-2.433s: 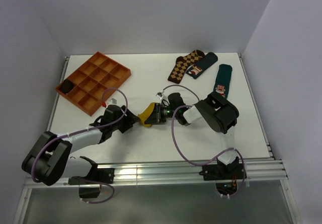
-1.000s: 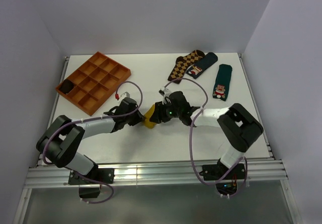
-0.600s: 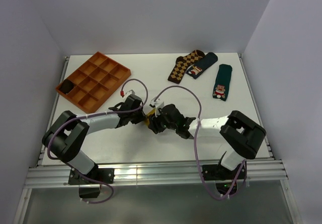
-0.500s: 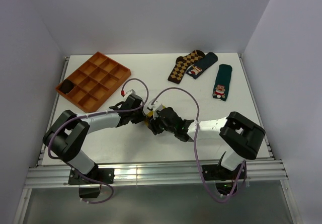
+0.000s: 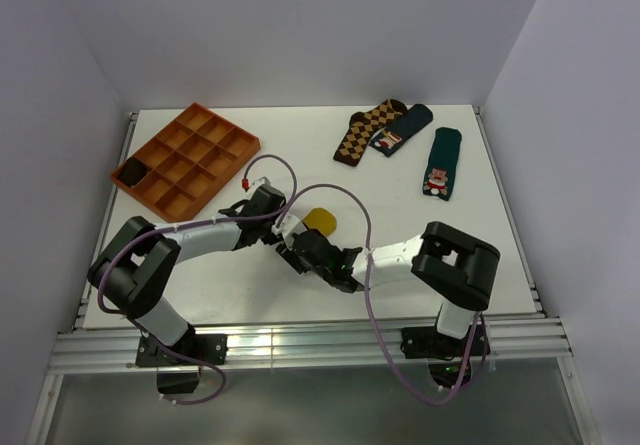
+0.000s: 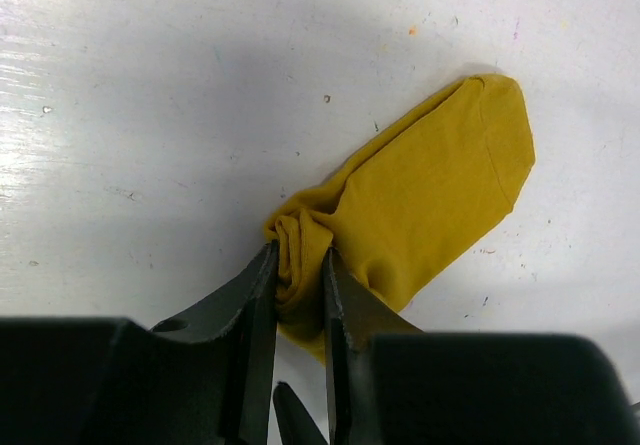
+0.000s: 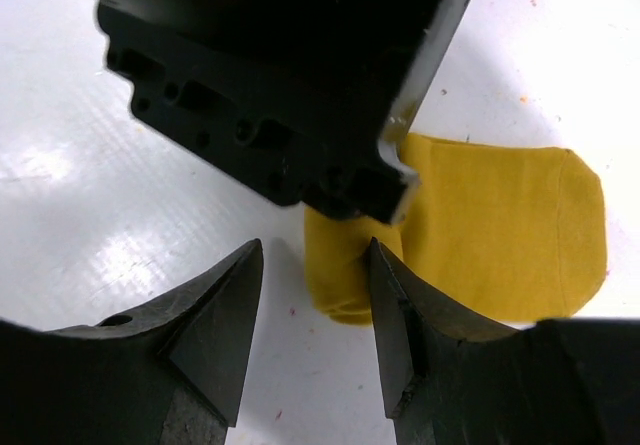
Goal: Roll the socks
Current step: Roll the sock at the center of the board.
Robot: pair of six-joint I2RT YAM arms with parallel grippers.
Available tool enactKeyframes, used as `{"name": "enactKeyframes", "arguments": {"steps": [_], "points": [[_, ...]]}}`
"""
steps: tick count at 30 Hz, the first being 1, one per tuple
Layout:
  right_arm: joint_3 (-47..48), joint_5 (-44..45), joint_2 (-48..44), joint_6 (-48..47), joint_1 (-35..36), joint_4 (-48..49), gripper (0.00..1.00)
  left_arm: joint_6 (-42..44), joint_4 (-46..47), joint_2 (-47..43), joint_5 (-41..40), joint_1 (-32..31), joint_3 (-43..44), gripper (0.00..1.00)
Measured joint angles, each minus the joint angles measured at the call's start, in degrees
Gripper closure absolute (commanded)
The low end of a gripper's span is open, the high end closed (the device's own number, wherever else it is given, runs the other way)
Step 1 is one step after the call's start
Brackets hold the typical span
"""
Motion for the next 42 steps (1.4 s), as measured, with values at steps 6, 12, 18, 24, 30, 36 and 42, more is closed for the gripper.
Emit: {"name": "enactKeyframes", "arguments": {"steps": [6,12,18,24,30,36,42], "points": [[2.67,5.66,4.0,-0.31,0.79,-0.02,0.58,-0.02,0.11,0.04,-0.11,0.17,0.02,0.83],[3.72,9.16,5.31,2.38,0.98,-0.63,0.84,-0.04,0.26,0.04,-0.22,0.33,0.02,0.81],[4.39,9.55,5.81,5.05,1.01,-0.79,1.0,0.0,0.15,0.02,-0.42,0.74,0.11,0.73],[2.71,4.02,4.46,7.04,-1.4,1.14,1.0,-0.2,-0.15,-0.35,-0.11,1.4,-0.11,0.42],[1.88,-7.17,3.26,9.62,-6.4,2.27,1.0,-1.7,0.24,-5.38,0.61,2.89,-3.91,0.21],[1.88,-22.25,2.99,14.08,-13.18,2.1,1.0,-3.78,0.59,-12.68,-0.31,4.7,-8.61,0.21],[5.14,-36.61,6.64,19.69,-19.21,1.25,1.0,-4.61,3.08,-18.03,-0.87,5.81,-12.22,0.21]]}}
